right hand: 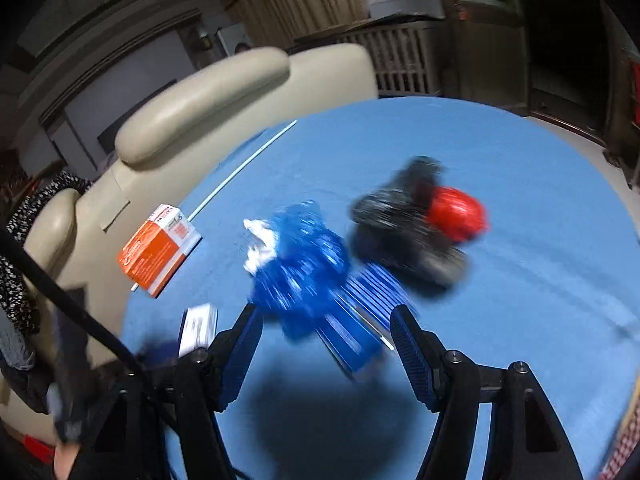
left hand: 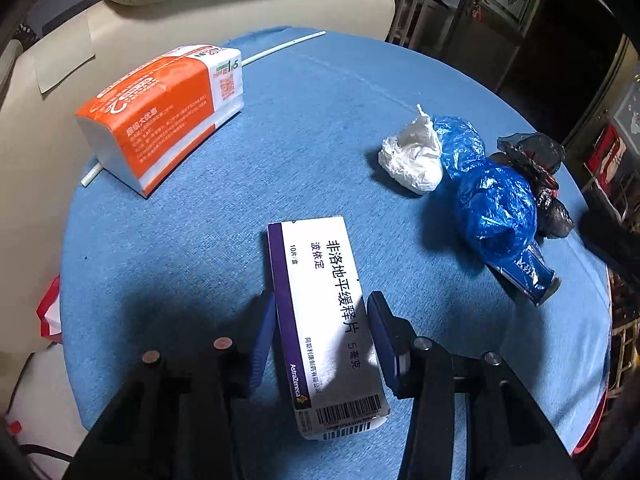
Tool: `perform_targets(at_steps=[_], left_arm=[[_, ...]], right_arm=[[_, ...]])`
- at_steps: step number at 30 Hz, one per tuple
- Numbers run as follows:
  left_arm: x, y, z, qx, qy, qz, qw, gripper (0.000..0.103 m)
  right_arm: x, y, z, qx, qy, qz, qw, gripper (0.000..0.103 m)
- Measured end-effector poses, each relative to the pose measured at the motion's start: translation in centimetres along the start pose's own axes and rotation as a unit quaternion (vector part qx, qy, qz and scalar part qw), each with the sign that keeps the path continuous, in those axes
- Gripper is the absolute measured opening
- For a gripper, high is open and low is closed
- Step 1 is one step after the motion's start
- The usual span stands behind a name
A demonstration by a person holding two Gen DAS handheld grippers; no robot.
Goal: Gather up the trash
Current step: 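Grasp the white-purple pill box with the left tool while the right grasps the blue bag, then lift the pill box with the left tool while the right lifts the blue bag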
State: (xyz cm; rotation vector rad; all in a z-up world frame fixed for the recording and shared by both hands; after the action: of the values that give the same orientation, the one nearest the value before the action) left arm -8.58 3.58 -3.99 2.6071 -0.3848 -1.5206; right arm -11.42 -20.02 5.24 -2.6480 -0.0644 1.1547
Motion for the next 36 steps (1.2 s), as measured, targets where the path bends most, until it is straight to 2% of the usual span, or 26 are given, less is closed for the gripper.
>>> perform_targets(at_steps=[5,8,10,13,22,28,36], left_arm=[[-1.0,0.2,0.8,0.003,-0.001,0.006,1.0000,0.048],[-1.1,0.1,0.9,0.007,-0.001,0.007,0.9999,0.049],[-1.2,-0.2,1.2,0.009,-0.001,0.009,0.9999,0.049],[-1.3,-0.1,1.1,0.011,-0.002,0.010,0.9999,0.049],[-0.5,1.3,-0.2,0.008,-0.004,-0.004,1.0000,0.049],[-1.3,2.4,-0.6,0.011,0.007,-0.013,0.9998,0.048],[-2.8,5.8,-0.7,0.050,0.025,-0.013,0.9983,0.048]], right_arm=[[4.6,-2.3,-1.3,-0.019,-0.028,0.013,0.999,0.070],[7.5,-3.4,-0.9,-0.041,-0.062,0.017,0.997,0.070],[8.5,-4.2,-0.3,-0.059,-0.076,0.016,0.995,0.058],[8.7,-4.8,0.1,-0.074,-0.076,0.011,0.994,0.053],[2.0,-0.5,-0.7,-0.012,-0.008,-0.008,1.000,0.052],[-2.5,3.4,1.6,0.027,0.019,-0.009,0.999,0.052],[-5.8,6.2,4.1,0.068,0.038,-0.011,0.997,0.052]])
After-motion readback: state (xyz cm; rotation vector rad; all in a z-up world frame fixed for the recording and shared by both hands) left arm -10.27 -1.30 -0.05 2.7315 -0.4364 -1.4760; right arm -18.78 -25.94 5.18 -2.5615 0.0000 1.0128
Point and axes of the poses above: each gripper's, at about its wrist camera, not at the fingertips, and x roughly the way its jaws point, y to its right, z to its underside, the point moved 5 cm from there along x, roughly the way its jaws point, and after that the axes turned 4 degrees about z, right-handed, at the moved point
